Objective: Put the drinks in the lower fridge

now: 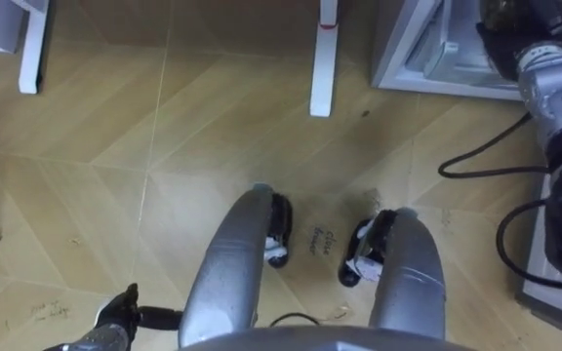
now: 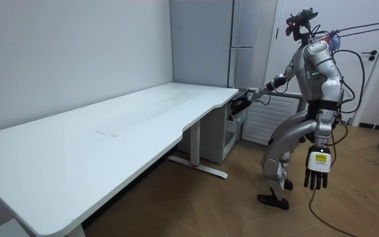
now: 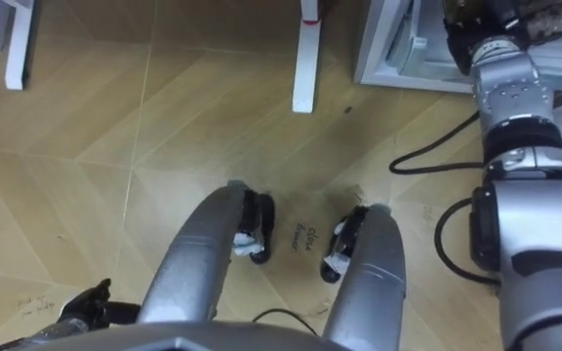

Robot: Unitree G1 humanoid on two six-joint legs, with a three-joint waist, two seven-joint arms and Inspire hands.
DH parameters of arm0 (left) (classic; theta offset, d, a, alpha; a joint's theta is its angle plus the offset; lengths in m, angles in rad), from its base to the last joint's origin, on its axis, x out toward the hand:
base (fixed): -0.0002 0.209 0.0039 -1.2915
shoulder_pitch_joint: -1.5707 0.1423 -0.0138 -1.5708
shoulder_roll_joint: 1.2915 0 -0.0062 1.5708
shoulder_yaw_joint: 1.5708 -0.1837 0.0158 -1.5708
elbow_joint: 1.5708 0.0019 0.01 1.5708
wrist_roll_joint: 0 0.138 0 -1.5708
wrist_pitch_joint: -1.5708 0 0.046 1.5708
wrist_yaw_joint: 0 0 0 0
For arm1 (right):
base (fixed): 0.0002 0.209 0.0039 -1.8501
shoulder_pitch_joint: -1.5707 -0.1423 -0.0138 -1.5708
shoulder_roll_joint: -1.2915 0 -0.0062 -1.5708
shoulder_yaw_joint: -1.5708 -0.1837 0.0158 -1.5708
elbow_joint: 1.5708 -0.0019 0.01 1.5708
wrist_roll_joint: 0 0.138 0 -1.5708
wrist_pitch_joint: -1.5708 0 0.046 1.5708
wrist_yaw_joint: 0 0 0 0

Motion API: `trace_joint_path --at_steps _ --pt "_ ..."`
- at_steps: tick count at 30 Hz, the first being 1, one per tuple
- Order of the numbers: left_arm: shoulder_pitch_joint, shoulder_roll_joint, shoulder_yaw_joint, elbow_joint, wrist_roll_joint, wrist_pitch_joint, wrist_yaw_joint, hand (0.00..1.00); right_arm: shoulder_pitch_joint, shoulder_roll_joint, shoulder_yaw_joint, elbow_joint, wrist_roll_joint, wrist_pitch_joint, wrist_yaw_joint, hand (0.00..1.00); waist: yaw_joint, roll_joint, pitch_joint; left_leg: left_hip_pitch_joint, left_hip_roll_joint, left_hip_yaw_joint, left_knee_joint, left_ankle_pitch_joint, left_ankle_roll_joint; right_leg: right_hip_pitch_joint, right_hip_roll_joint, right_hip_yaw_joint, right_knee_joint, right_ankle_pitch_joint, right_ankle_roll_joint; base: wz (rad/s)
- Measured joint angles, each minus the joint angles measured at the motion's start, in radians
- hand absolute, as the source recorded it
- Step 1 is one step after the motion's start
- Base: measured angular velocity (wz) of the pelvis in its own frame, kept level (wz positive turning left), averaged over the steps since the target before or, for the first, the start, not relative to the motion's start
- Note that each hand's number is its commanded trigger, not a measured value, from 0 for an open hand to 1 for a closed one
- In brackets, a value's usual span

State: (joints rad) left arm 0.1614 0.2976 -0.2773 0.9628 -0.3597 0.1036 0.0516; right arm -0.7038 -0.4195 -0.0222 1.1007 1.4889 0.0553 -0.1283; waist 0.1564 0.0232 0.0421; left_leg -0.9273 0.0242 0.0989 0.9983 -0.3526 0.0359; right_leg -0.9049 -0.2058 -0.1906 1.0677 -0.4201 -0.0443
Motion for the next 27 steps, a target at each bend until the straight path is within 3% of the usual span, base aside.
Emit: trace_joint_path --at_steps 4,10,25,27 --pt "0.001 0.002 -0.001 0.001 -0.001 -0.001 -0.001 0.00 0.067 0.000 0.001 0.027 0.012 0.012 0.001 0.00 -0.013 -0.001 0.0002 0.069 0.000 0.008 -0.062 0.002 0.001 0.065 0.011 0.000 -0.067 0.013 0.013 -0.08" --pt "-0.001 0.002 -0.003 0.002 -0.005 0.000 0.002 0.00 0.100 -0.008 0.033 0.040 0.003 0.012 0.028 0.00 -0.040 -0.005 0.0005 0.186 0.005 0.024 -0.165 0.008 0.002 0.178 0.036 0.007 -0.184 0.042 0.030 -0.13" --pt "-0.016 0.002 0.020 0.044 -0.041 0.023 -0.022 0.00 0.166 -0.007 0.039 0.037 -0.008 0.071 -0.029 0.00 -0.055 -0.025 -0.0020 0.340 -0.003 0.038 -0.276 0.015 0.014 0.330 0.038 0.011 -0.304 0.061 0.061 -0.01" --pt "-0.017 0.002 0.046 0.045 -0.041 0.028 -0.021 0.00 0.181 -0.007 0.039 0.015 -0.008 0.074 -0.051 0.00 -0.057 -0.030 -0.0076 0.345 -0.003 0.040 -0.283 0.016 0.015 0.336 0.040 0.011 -0.309 0.063 0.064 0.00"
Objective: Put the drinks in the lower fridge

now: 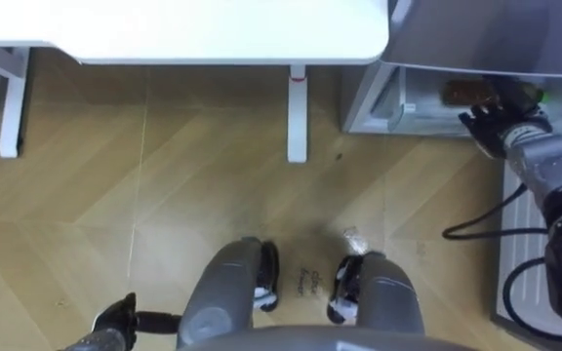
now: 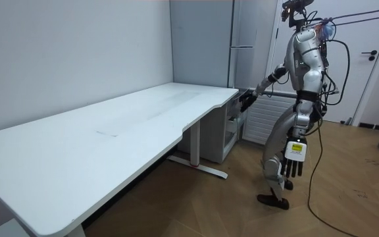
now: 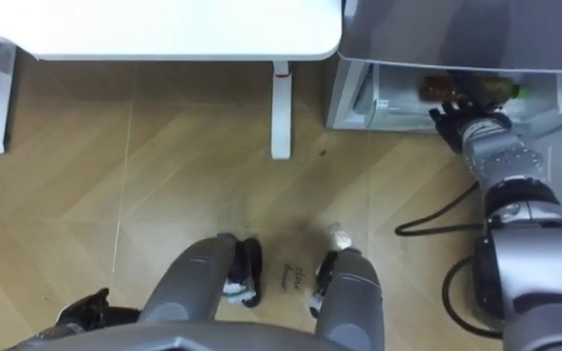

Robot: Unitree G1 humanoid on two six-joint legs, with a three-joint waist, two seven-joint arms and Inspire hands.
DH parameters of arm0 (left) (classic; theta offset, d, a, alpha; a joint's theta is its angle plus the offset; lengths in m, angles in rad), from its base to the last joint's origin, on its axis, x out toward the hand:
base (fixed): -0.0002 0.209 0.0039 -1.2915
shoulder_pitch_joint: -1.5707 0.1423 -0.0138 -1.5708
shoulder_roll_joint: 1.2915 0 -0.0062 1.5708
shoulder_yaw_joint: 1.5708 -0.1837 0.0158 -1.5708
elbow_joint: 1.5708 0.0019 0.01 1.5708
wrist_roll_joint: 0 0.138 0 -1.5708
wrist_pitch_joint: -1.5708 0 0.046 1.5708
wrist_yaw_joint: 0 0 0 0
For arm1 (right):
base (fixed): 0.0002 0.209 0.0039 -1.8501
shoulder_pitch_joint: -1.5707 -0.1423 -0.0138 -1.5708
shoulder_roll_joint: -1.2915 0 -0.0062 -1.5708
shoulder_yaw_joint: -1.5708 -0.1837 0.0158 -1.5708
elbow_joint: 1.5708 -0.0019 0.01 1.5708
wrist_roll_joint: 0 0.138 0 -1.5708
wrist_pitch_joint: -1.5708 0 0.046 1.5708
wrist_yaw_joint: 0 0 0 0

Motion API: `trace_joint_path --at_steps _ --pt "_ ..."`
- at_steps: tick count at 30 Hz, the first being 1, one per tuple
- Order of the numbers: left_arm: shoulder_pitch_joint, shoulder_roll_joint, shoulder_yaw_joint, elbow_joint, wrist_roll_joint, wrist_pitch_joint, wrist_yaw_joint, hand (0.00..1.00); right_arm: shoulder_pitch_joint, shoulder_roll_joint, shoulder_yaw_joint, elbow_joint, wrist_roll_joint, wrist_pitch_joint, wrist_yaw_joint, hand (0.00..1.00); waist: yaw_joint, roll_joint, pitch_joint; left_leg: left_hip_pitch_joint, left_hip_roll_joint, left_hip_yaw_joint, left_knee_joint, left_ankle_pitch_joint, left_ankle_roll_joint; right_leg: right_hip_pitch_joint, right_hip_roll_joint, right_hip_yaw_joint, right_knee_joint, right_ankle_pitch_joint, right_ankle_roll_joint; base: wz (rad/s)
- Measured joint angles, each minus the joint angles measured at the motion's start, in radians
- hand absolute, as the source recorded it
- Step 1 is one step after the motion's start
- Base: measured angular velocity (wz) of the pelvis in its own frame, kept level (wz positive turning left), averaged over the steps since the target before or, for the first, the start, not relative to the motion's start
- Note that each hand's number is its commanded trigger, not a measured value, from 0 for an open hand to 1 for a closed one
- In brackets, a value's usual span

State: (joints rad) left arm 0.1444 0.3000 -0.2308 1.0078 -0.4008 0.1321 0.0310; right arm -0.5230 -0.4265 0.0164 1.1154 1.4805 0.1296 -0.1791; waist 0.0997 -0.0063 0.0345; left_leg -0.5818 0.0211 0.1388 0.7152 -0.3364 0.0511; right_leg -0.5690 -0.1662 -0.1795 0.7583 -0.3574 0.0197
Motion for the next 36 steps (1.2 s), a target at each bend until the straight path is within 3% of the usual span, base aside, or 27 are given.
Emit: trace_joint_path --at_steps 8,13,19,32,36 --pt "-0.003 -0.001 0.030 0.034 0.002 0.015 0.010 0.00 0.107 0.001 -0.002 -0.201 0.000 -0.020 -0.066 0.00 -0.025 -0.001 -0.0096 0.035 0.024 0.020 -0.022 0.002 0.001 0.039 0.032 0.015 -0.057 0.033 0.001 -0.12" --pt "0.001 -0.007 0.029 0.033 -0.003 0.017 0.022 0.00 0.149 0.030 -0.003 -0.228 0.001 -0.053 -0.079 0.00 -0.044 0.013 -0.0267 0.076 0.037 0.023 -0.048 0.005 0.000 0.090 0.050 0.012 -0.110 0.054 0.002 -0.05" --pt "0.003 -0.009 0.028 0.032 -0.054 0.019 0.023 0.00 0.195 0.044 -0.011 -0.271 0.003 -0.073 -0.088 0.00 -0.057 0.020 -0.0287 0.088 0.034 0.027 -0.097 0.029 -0.001 0.100 0.056 0.013 -0.155 0.076 0.003 0.00" --pt "0.004 -0.013 0.028 0.032 -0.099 0.009 0.027 0.00 0.228 0.051 -0.012 -0.271 0.001 -0.117 -0.091 0.00 -0.069 0.031 -0.0250 0.103 0.035 0.038 -0.147 0.043 -0.018 0.096 0.062 0.018 -0.176 0.076 -0.008 -0.02" --pt "0.005 -0.015 0.028 0.032 -0.099 -0.005 0.034 0.00 0.258 0.082 -0.044 -0.270 0.000 -0.125 -0.094 0.00 -0.071 0.032 -0.0249 0.105 0.035 0.041 -0.157 0.045 -0.020 0.095 0.066 0.022 -0.186 0.076 -0.010 -0.03"
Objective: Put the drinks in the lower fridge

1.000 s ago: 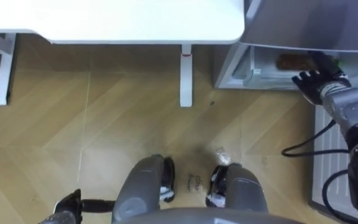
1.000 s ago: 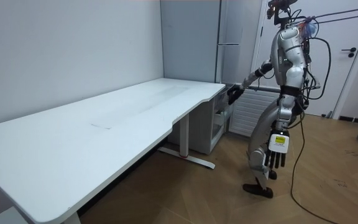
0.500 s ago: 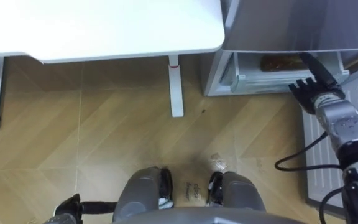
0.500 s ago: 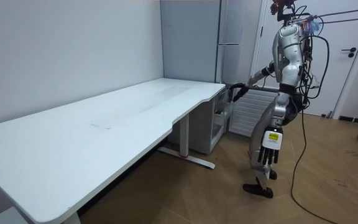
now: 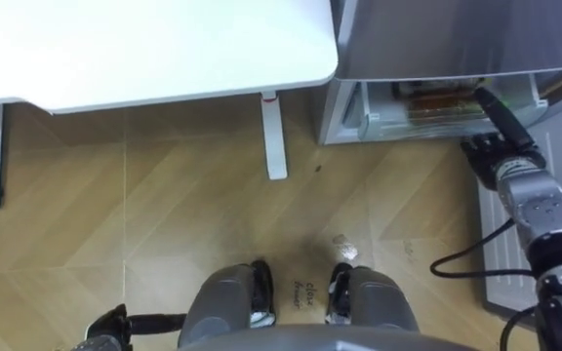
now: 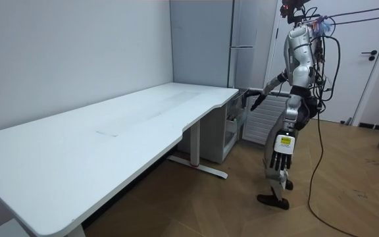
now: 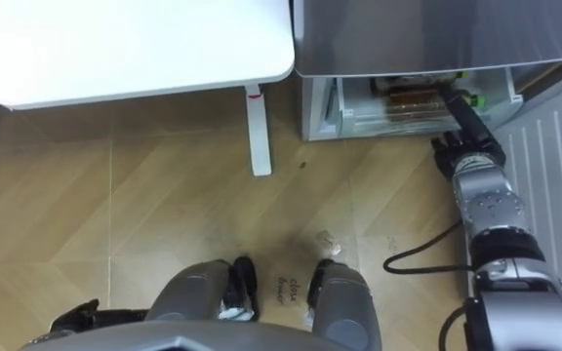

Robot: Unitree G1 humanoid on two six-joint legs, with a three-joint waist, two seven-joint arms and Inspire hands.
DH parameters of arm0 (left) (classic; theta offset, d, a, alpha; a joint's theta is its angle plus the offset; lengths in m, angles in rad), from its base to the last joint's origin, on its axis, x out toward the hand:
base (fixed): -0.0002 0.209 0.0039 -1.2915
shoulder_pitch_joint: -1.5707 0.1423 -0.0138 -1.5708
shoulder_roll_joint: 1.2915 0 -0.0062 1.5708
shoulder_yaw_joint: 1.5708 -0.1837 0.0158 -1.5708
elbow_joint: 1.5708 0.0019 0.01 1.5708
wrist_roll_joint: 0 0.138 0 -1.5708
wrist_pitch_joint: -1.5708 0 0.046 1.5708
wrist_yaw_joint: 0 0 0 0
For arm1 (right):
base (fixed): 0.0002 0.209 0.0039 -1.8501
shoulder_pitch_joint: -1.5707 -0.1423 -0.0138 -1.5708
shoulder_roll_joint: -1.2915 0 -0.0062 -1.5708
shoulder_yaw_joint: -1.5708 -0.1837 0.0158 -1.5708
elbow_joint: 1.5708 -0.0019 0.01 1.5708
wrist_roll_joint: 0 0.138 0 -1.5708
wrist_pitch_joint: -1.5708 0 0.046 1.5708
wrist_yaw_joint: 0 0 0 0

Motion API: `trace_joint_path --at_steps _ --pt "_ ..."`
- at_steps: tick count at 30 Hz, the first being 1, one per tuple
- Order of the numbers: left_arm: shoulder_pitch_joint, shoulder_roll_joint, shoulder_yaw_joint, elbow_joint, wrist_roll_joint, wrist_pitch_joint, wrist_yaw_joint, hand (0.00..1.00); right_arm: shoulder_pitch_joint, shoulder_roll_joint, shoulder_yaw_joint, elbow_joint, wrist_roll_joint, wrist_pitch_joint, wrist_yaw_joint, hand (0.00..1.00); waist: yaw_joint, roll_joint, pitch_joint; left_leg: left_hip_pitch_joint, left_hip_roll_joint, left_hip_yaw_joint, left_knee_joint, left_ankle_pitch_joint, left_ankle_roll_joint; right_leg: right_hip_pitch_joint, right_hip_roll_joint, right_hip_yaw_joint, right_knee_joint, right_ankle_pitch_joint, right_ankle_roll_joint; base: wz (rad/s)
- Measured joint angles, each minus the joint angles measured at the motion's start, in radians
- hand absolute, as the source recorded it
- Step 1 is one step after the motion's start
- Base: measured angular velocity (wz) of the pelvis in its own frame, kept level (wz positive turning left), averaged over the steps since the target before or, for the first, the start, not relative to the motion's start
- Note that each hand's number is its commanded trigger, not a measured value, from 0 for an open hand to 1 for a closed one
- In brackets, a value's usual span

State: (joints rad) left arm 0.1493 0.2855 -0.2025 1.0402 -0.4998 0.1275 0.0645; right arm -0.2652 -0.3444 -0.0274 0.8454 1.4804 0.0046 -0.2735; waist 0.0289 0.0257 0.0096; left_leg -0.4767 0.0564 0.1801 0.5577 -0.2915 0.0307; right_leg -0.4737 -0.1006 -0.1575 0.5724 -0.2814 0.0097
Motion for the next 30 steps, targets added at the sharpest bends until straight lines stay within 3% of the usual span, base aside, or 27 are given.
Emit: trace_joint_path --at_steps 6,13,16,24,30 --pt "-0.002 -0.006 0.001 -0.002 0.001 -0.006 0.010 0.00 0.012 0.029 -0.016 0.005 0.008 -0.011 -0.014 0.00 -0.002 0.007 0.0011 0.003 0.001 0.009 -0.006 0.000 0.000 -0.004 -0.001 0.010 0.007 0.000 0.000 -0.04" --pt "-0.001 -0.006 0.000 0.002 0.002 -0.004 0.006 0.00 0.011 0.029 -0.016 0.036 0.010 -0.010 -0.004 0.00 0.004 0.016 0.0073 -0.002 -0.002 0.004 -0.009 0.004 0.000 -0.008 -0.005 0.002 0.015 0.000 -0.001 0.02" --pt "-0.001 -0.006 0.000 0.005 0.002 -0.004 -0.010 0.00 0.011 0.029 -0.020 0.045 0.026 -0.009 0.007 0.00 0.003 0.016 0.0078 -0.008 -0.017 -0.001 -0.011 0.012 0.001 -0.016 -0.016 0.000 0.019 -0.006 -0.003 0.09" --pt "-0.004 -0.007 0.000 0.005 0.002 -0.003 -0.036 0.00 0.006 0.030 -0.038 0.091 0.056 -0.004 0.047 0.00 0.003 0.018 0.0090 -0.008 -0.018 -0.001 -0.012 0.015 0.003 -0.017 -0.020 0.001 0.018 -0.007 -0.001 0.02" --pt "-0.005 -0.009 0.000 0.006 0.012 0.006 -0.038 0.00 -0.041 0.025 -0.053 0.185 0.065 0.006 0.102 0.00 0.006 0.036 0.0169 -0.010 -0.018 0.000 -0.005 0.015 0.003 -0.019 -0.023 -0.008 0.027 -0.010 -0.002 0.01"
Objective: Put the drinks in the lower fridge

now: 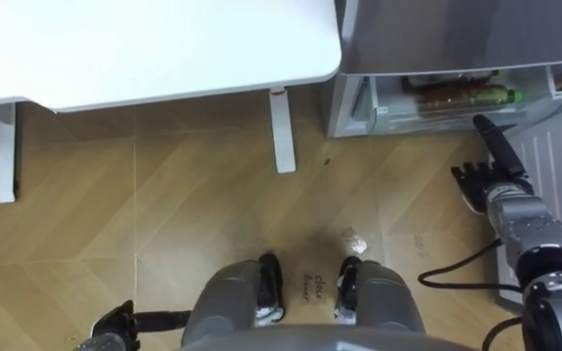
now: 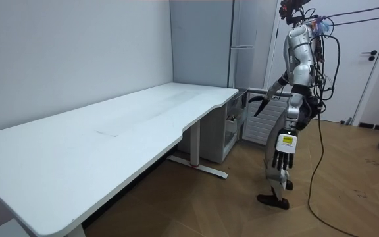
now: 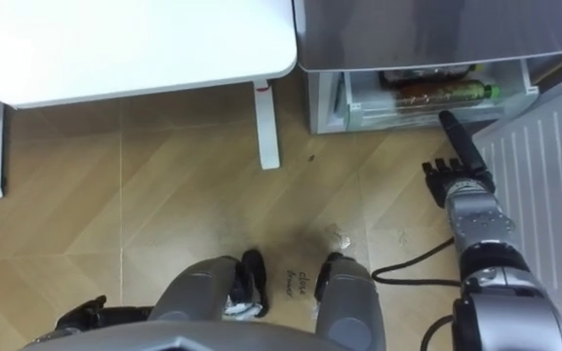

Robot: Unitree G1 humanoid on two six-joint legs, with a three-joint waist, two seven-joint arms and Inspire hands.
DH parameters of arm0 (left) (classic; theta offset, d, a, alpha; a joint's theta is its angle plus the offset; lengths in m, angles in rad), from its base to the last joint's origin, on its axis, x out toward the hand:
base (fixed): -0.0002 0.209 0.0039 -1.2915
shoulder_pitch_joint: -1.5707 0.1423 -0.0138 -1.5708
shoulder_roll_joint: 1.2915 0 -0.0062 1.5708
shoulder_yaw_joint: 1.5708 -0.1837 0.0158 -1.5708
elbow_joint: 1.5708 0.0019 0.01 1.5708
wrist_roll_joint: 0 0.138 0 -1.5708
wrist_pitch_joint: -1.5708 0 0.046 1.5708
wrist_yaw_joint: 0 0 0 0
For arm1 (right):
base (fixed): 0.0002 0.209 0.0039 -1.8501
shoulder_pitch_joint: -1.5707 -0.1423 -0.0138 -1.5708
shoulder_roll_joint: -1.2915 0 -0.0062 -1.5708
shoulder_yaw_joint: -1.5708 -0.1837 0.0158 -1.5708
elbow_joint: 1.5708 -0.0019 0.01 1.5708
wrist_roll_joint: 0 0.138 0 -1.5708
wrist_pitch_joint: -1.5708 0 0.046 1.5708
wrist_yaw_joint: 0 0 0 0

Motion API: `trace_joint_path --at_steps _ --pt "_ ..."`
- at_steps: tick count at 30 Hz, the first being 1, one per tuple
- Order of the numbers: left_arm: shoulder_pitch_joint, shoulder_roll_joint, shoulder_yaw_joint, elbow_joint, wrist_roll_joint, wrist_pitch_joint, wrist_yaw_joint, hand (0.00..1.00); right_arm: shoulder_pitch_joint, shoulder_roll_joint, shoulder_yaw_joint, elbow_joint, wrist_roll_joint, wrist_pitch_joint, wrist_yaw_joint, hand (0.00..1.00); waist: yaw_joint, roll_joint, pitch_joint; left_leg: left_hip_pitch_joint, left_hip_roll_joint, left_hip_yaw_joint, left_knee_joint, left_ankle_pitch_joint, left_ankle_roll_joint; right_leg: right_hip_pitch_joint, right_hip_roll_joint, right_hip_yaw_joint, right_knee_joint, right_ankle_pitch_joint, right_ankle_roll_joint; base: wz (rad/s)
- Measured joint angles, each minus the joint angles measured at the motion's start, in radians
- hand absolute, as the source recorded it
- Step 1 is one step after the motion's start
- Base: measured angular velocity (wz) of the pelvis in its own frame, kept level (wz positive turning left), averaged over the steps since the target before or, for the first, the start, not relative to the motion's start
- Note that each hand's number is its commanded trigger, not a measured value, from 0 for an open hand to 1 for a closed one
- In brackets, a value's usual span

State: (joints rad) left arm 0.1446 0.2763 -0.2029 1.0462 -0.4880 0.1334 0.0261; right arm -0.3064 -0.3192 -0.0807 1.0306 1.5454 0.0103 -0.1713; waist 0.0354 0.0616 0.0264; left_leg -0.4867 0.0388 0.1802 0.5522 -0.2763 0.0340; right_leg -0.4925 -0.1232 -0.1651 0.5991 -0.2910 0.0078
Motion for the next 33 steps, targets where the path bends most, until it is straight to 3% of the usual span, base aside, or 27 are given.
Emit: trace_joint_path --at_steps 5,8,11,15,20,22,26,33 --pt "-0.001 0.000 0.001 0.017 0.000 0.008 0.001 0.00 -0.033 -0.001 -0.019 0.029 0.013 0.014 0.047 0.00 0.001 0.000 0.0011 -0.027 -0.013 0.000 0.038 0.000 0.000 -0.038 -0.016 0.002 0.058 -0.024 -0.005 0.07" --pt "-0.004 0.001 0.002 0.017 0.001 0.010 0.002 0.00 -0.050 -0.010 -0.026 0.069 0.011 0.014 0.087 0.00 0.002 -0.006 0.0051 -0.068 -0.019 0.002 0.097 -0.002 0.001 -0.080 -0.037 0.005 0.133 -0.054 -0.008 0.18" --pt "-0.005 0.004 0.003 0.025 0.010 0.010 0.006 0.00 -0.062 -0.011 -0.028 0.094 -0.003 0.015 0.106 0.00 0.005 -0.014 0.0092 -0.123 -0.013 0.002 0.178 -0.026 -0.003 -0.133 -0.048 0.001 0.222 -0.096 -0.019 0.18" --pt "-0.004 0.005 0.002 0.034 0.009 0.013 0.013 0.00 -0.080 -0.032 -0.028 0.094 0.003 0.014 0.121 0.00 0.023 -0.015 0.0094 -0.234 0.007 -0.021 0.334 -0.091 -0.017 -0.236 -0.054 0.003 0.382 -0.156 -0.042 0.06" --pt "0.002 0.009 0.001 0.034 0.011 0.013 0.015 0.00 -0.137 -0.055 -0.026 0.091 -0.011 0.011 0.122 0.00 0.028 -0.018 0.0083 -0.353 0.031 -0.031 0.472 -0.125 -0.031 -0.353 -0.051 0.009 0.516 -0.192 -0.062 -0.02" --pt "0.006 0.014 0.001 0.033 0.010 0.012 0.017 0.00 -0.174 -0.057 -0.019 0.078 -0.026 0.010 0.119 0.00 0.037 -0.019 0.0077 -0.403 0.055 -0.031 0.541 -0.145 -0.039 -0.405 -0.041 0.016 0.571 -0.205 -0.074 -0.20" --pt "0.002 0.013 0.002 0.032 0.008 0.010 0.027 0.00 -0.224 -0.080 -0.019 0.045 -0.045 -0.006 0.119 0.00 0.044 -0.019 0.0065 -0.467 0.073 -0.035 0.603 -0.156 -0.045 -0.473 -0.029 0.026 0.629 -0.212 -0.085 -0.10" --pt "0.003 0.013 0.001 0.003 0.010 0.010 0.034 0.00 -0.340 -0.105 -0.017 0.041 -0.067 -0.030 0.108 0.00 0.054 -0.022 0.0051 -0.584 0.073 -0.053 0.683 -0.160 -0.045 -0.583 -0.033 0.024 0.707 -0.220 -0.105 0.01"
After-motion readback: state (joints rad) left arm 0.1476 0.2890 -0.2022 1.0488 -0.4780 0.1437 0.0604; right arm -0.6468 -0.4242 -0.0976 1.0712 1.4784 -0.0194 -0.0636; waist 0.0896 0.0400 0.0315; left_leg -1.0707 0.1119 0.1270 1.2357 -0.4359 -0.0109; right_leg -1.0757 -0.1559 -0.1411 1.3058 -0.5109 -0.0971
